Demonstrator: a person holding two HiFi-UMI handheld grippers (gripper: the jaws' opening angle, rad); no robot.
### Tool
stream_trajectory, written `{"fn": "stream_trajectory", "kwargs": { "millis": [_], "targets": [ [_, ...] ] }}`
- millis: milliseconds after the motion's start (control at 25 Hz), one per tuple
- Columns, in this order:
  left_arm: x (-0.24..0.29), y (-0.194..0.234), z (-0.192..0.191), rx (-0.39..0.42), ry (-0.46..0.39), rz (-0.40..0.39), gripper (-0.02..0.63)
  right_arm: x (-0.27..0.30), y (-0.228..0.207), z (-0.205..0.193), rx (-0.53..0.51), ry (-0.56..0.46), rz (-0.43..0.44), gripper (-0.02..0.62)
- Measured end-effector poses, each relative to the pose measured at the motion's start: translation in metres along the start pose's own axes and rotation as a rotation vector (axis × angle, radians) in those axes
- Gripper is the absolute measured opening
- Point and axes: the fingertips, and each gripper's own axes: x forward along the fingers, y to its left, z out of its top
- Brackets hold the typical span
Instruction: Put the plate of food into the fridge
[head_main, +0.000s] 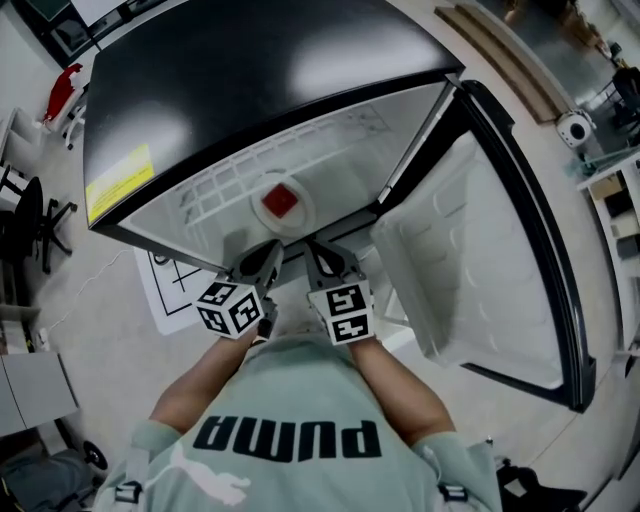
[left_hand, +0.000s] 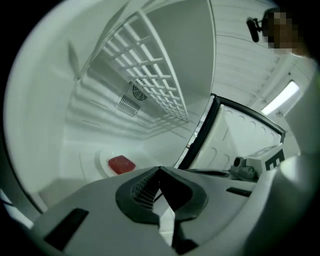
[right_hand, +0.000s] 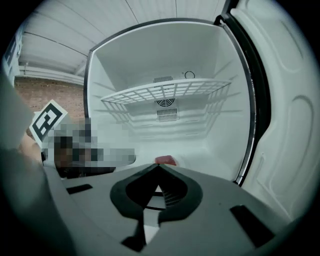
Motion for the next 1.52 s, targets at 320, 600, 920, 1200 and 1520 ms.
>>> {"fn": "stream_trajectory", "kwargs": {
  "millis": [320, 600, 920, 1200, 1520],
  "targets": [
    [-0.031, -0.024, 0.013, 0.228, -0.032, -0.034, 0.006, -0.026, 0.015, 0.005, 0.011, -0.047, -0.083, 0.005],
    [-0.069, -0.034, 0.012, 0.308, -0.047, -0.069, 0.006, -0.051, 0.045, 0.005, 0.024, -0.07, -0.137, 0.005],
    [-0.115, -0.052, -0.002, 0.384, -0.036, -0.142, 0.006, -0.084, 0.09, -0.003, 0.053, -0.104, -0.212, 0.005],
    [-0.143, -0.06, -0.029, 0.363, 0.003, -0.206, 0.006, -0.11, 0.117, -0.02, 0.067, -0.082, -0.271, 0.005],
    [-0.17, -0.098, -0.044, 0.357, 0.0, -0.317, 0.006, -0.157, 0.122, -0.02, 0.046, -0.108, -0.334, 0.005]
  ]
}}
